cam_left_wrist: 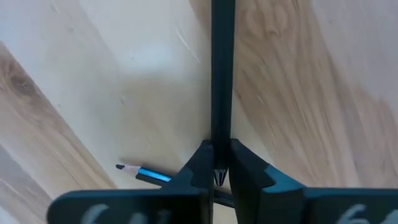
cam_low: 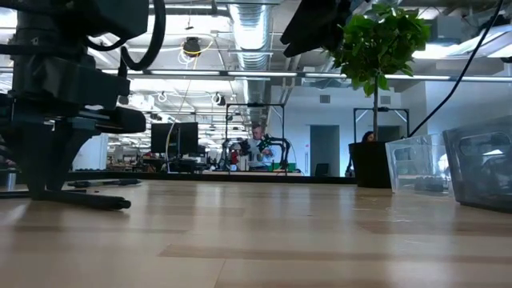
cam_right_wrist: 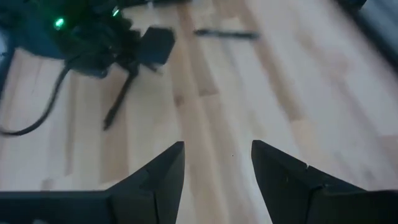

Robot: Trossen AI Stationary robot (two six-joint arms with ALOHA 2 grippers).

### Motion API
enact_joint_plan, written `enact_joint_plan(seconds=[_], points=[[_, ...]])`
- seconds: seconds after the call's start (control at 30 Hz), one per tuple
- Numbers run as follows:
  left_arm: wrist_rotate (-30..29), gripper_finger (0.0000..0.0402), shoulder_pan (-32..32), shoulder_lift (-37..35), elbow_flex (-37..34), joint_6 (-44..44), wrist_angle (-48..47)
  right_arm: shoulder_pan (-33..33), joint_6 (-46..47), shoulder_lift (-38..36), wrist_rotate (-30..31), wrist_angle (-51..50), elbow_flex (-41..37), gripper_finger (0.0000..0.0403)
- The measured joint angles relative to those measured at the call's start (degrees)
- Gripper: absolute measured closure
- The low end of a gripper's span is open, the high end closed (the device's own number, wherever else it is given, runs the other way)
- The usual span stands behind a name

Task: Sort pens & pencils
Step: Put the bottom black pen into the white transparent bin

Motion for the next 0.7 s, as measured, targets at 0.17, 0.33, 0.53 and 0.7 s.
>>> enact_joint_plan(seconds=[0.17, 0.33, 0.53, 0.7], points=[[0.0, 0.0375, 0.0, -0.3, 0.0, -1.4, 0.9, 0.2, 4.8, 0.0, -5.8, -2.0, 0.0, 0.0194], [-1.3, 0.0383, 0.1, 0.3, 3.3, -0.6, -1.4, 1.3, 5.2, 0.0, -6.8, -2.2, 0.0, 0.0194], [-3.8, 0.0385, 0.4, 0.0, 7.5, 0.8, -2.2, 1.4, 11.3, 0.0, -8.7, -4.4, 0.0, 0.0192], [-7.9, 0.0381, 1.2, 0.0, 9.8, 3.1, -4.1, 2.0, 13.7, 0.0, -10.4, -6.8, 0.0, 0.0168]])
